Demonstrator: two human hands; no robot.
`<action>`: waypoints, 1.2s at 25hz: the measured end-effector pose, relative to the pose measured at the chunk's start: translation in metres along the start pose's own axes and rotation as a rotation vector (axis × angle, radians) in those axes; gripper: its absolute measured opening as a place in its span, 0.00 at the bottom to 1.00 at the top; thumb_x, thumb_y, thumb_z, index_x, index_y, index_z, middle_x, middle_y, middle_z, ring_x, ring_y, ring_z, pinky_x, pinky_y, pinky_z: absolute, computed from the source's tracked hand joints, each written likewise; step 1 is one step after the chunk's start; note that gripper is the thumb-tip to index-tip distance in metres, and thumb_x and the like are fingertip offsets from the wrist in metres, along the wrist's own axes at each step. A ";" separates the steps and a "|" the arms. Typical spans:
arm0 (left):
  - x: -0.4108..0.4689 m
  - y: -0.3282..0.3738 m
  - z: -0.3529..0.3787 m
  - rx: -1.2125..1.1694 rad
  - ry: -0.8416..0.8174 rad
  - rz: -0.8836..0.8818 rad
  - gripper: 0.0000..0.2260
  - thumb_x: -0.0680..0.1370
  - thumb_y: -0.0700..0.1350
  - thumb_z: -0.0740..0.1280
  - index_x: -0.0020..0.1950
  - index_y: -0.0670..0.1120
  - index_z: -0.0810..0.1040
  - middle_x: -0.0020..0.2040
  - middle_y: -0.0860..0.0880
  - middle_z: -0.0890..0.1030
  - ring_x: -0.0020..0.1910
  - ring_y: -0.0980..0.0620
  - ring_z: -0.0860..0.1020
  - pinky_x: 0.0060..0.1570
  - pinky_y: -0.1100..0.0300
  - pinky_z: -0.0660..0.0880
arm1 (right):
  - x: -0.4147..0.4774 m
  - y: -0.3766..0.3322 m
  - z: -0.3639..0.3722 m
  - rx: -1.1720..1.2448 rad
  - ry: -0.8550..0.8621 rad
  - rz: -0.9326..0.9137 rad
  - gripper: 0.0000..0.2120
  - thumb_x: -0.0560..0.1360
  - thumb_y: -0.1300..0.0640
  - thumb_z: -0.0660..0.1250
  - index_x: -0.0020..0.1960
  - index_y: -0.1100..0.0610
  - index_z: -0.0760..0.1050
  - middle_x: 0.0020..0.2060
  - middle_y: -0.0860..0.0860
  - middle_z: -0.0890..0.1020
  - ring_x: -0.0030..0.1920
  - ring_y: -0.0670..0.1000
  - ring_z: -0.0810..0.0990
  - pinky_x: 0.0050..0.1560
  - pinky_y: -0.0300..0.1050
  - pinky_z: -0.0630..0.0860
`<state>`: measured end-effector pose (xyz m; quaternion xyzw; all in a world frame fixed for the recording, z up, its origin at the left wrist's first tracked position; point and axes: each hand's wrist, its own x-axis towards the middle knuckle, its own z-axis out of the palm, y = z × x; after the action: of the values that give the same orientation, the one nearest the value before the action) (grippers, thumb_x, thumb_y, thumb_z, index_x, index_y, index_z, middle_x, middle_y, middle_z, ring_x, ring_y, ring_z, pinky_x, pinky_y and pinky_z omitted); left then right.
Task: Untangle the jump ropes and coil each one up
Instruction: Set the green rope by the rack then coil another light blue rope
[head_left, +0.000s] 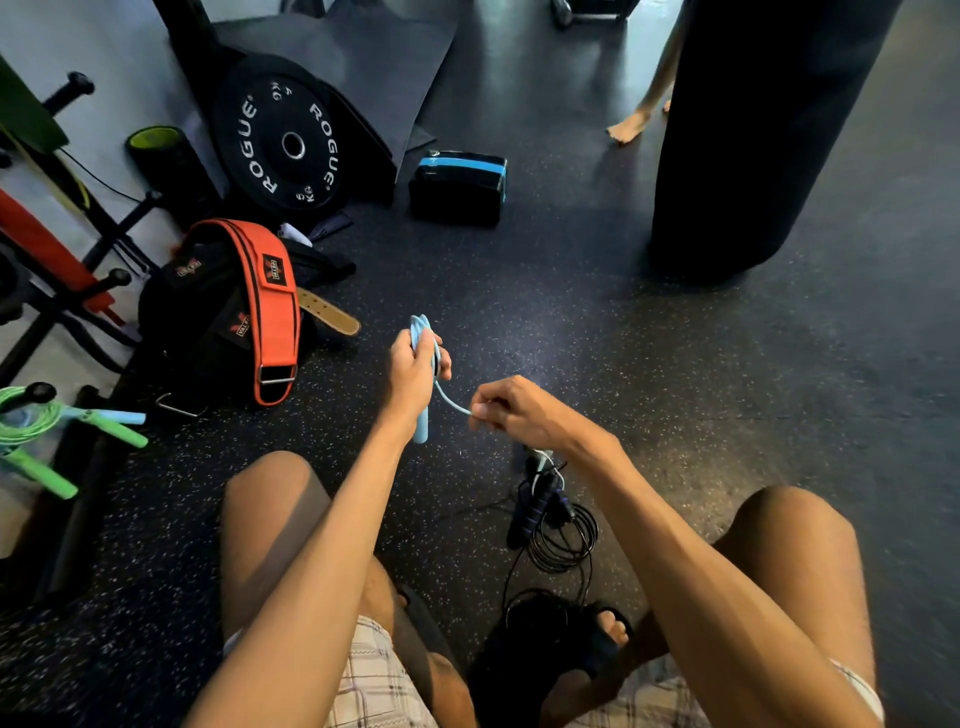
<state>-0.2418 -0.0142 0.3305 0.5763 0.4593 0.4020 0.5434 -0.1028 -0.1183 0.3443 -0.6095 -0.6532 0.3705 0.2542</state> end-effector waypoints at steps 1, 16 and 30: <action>-0.001 0.000 0.002 -0.001 -0.014 0.004 0.11 0.84 0.40 0.55 0.43 0.45 0.69 0.31 0.46 0.74 0.24 0.57 0.73 0.31 0.63 0.73 | 0.001 -0.005 -0.003 0.007 -0.017 -0.016 0.12 0.81 0.60 0.62 0.42 0.53 0.80 0.30 0.47 0.75 0.29 0.41 0.70 0.32 0.32 0.66; -0.042 0.020 0.008 -0.104 -0.617 -0.258 0.20 0.85 0.50 0.52 0.45 0.40 0.76 0.27 0.46 0.68 0.25 0.53 0.63 0.28 0.59 0.61 | 0.008 -0.019 -0.034 0.228 0.359 -0.014 0.04 0.78 0.59 0.68 0.47 0.60 0.75 0.31 0.51 0.79 0.31 0.46 0.75 0.33 0.45 0.72; -0.034 0.032 0.002 -0.499 -0.602 -0.320 0.14 0.84 0.48 0.55 0.41 0.45 0.71 0.28 0.51 0.59 0.25 0.55 0.56 0.30 0.58 0.56 | 0.005 0.050 -0.005 0.301 0.449 0.226 0.13 0.82 0.50 0.57 0.43 0.56 0.70 0.32 0.51 0.78 0.33 0.52 0.76 0.42 0.63 0.77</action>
<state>-0.2457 -0.0467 0.3631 0.4401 0.2526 0.2250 0.8318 -0.0690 -0.1137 0.3065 -0.7006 -0.4461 0.3452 0.4371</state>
